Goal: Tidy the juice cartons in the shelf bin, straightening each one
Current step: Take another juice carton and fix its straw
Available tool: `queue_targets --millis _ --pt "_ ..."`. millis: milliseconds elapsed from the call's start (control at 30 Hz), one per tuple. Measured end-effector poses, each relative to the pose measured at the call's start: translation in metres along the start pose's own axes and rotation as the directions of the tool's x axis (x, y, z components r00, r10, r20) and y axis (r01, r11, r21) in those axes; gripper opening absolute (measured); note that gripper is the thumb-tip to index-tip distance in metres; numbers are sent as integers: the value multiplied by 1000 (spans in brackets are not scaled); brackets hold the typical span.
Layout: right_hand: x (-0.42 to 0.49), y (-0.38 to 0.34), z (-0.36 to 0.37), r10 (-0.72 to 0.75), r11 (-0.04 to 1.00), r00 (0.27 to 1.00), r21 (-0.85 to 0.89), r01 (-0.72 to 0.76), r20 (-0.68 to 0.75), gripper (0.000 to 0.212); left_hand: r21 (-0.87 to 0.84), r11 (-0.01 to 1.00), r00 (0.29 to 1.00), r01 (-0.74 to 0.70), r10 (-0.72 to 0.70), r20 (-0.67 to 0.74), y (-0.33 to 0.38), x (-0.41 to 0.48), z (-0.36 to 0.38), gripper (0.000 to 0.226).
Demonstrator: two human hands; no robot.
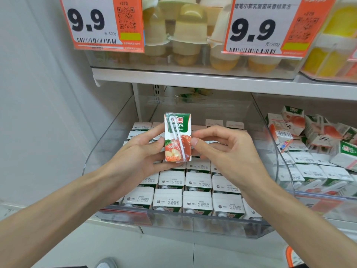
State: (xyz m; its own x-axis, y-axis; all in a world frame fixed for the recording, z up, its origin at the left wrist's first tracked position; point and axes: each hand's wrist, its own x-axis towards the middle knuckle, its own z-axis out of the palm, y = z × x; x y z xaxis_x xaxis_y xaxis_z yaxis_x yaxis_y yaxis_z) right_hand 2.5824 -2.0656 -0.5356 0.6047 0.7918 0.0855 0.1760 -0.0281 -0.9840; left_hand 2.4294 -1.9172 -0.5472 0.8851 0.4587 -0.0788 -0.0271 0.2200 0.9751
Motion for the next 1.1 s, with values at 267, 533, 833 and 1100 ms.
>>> queue_targets --millis 267,533,833,1100 --pt "2 3 -1 -1 1000 1000 15 1 23 14 16 999 997 -48 47 66 1 -2 2 58" --pt "2 1 6 26 997 981 -81 -11 192 41 144 987 997 -75 74 9 0 -4 2 38" --pt "6 9 7 -61 996 992 -64 69 112 46 89 995 999 -35 35 -6 -3 -2 -5 36" --pt "6 8 8 -61 993 989 -88 73 134 45 84 995 997 -50 55 -53 -3 -1 -5 38"
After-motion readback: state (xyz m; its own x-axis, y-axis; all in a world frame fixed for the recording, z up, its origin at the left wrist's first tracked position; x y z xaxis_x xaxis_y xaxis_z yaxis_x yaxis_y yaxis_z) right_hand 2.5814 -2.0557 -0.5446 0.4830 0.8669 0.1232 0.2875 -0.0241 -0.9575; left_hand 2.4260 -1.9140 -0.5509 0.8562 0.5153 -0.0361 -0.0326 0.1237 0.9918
